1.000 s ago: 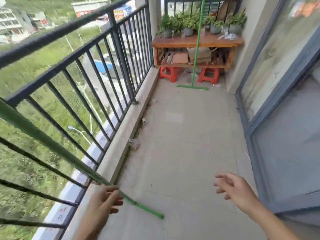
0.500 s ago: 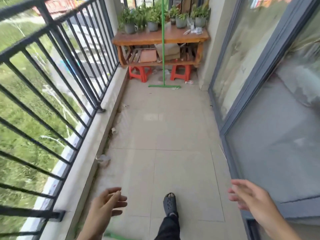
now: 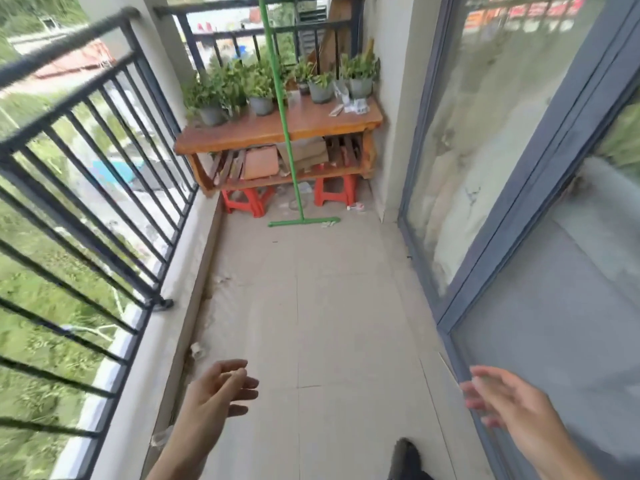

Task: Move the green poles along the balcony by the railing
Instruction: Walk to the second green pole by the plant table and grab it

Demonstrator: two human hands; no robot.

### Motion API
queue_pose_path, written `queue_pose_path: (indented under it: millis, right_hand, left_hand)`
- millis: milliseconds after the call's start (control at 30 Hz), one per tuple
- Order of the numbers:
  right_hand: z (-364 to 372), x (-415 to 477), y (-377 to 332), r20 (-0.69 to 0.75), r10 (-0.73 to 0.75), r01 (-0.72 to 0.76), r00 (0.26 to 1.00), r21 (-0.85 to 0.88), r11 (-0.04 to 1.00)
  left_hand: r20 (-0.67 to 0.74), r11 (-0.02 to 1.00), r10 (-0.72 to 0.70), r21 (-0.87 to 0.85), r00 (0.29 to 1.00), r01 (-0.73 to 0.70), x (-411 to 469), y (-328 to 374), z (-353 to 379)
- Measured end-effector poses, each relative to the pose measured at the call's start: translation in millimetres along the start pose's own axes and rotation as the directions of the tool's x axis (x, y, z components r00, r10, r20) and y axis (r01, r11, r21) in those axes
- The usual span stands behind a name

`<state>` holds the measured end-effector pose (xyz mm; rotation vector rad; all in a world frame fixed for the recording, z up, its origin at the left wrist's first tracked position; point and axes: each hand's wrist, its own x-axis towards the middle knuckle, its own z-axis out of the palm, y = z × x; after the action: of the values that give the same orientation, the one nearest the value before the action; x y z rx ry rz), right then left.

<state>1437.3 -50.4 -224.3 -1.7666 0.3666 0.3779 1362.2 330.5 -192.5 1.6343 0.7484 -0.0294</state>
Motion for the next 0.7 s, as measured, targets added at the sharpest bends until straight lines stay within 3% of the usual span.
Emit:
queue_pose_path:
  millis: [200,467,700]
  right_hand:
    - [-5,140,-60,0.042,0.044,-0.046,0.998,0.047,0.998]
    - [5,342,-209,0.121,-0.085,0.098,0.989,-0.099,0.99]
    - [48,482,-292,0.225,-0.163,0.193,0.961,-0.121,0.974]
  left_hand:
    - [-0.046,0.999,-0.033,-0.036,0.998,0.032,109,54,57]
    - [-0.154,0.997,-0.016,-0.081,0.988,0.003,252,165,123]
    - [-0.208,0.99,-0.094,-0.122,0.974,0.069,366,204,155]
